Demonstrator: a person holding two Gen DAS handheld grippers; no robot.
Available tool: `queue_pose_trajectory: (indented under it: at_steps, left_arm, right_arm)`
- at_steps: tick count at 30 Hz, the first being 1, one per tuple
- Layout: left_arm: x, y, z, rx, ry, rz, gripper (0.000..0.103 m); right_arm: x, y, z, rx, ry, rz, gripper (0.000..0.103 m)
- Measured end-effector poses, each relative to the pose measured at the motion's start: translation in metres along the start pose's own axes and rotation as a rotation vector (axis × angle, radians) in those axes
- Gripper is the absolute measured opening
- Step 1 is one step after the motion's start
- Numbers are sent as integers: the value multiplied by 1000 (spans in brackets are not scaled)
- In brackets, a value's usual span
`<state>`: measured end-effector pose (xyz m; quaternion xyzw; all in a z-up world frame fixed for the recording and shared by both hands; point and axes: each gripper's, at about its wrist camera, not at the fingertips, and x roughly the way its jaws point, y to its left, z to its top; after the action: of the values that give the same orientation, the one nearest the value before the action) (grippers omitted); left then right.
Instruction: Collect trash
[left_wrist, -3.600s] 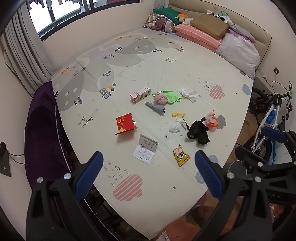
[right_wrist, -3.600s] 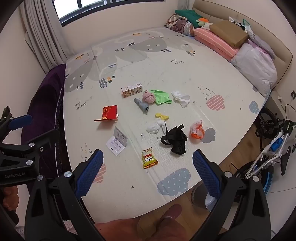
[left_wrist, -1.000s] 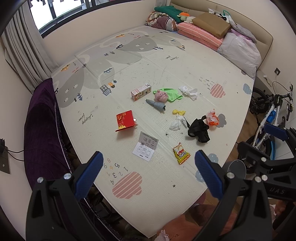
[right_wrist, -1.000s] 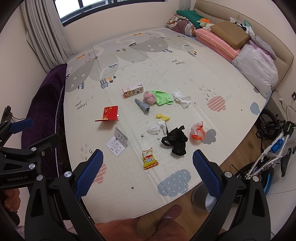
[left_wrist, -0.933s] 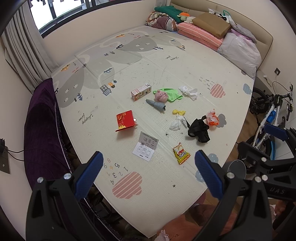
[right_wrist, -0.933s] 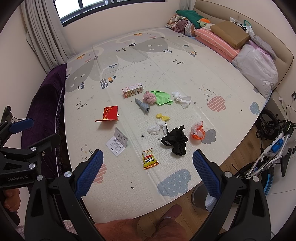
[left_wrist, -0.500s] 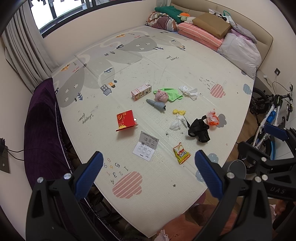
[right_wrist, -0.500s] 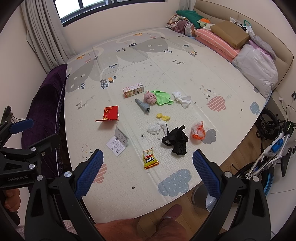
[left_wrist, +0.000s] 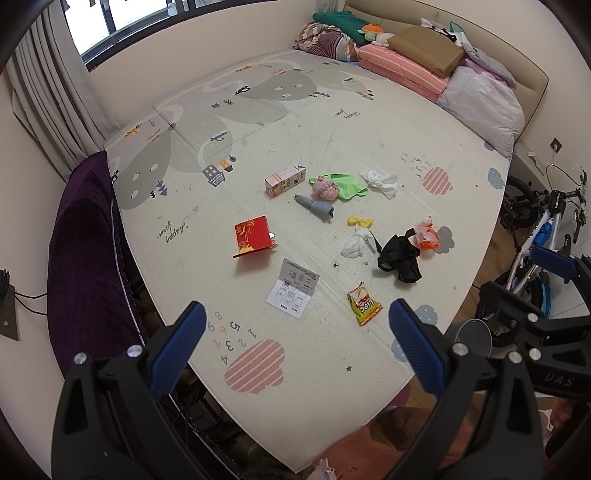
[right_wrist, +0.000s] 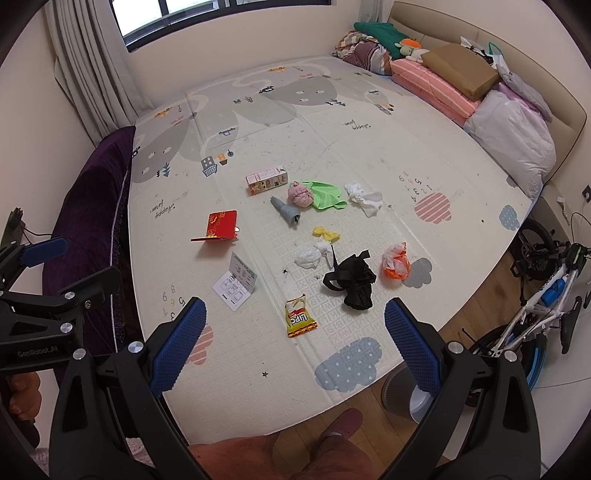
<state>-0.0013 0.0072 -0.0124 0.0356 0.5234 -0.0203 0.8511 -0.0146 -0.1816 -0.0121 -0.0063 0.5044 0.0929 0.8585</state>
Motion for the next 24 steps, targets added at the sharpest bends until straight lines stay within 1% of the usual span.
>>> queue_pose_trajectory:
  at_steps: [5,7,12,19,24]
  left_arm:
    - [9,7,-7,-17,23,6,99]
    - [14,10,-9,-26,38,9,99]
    - [28,18,-14,-45,77,21,99]
    - [60,34,-16,-74,122,44,99]
    - [94,48,-15,-93,136,53,99]
  right_arm:
    - [9,6,6,-8,17,1,94]
    - [9,5,-1,-12,28,7,94]
    - [28,7,-1,-29,64,25,94]
    - [68,18,3,-79,101,61,94]
    - [112,27,11,-125,127,102,94]
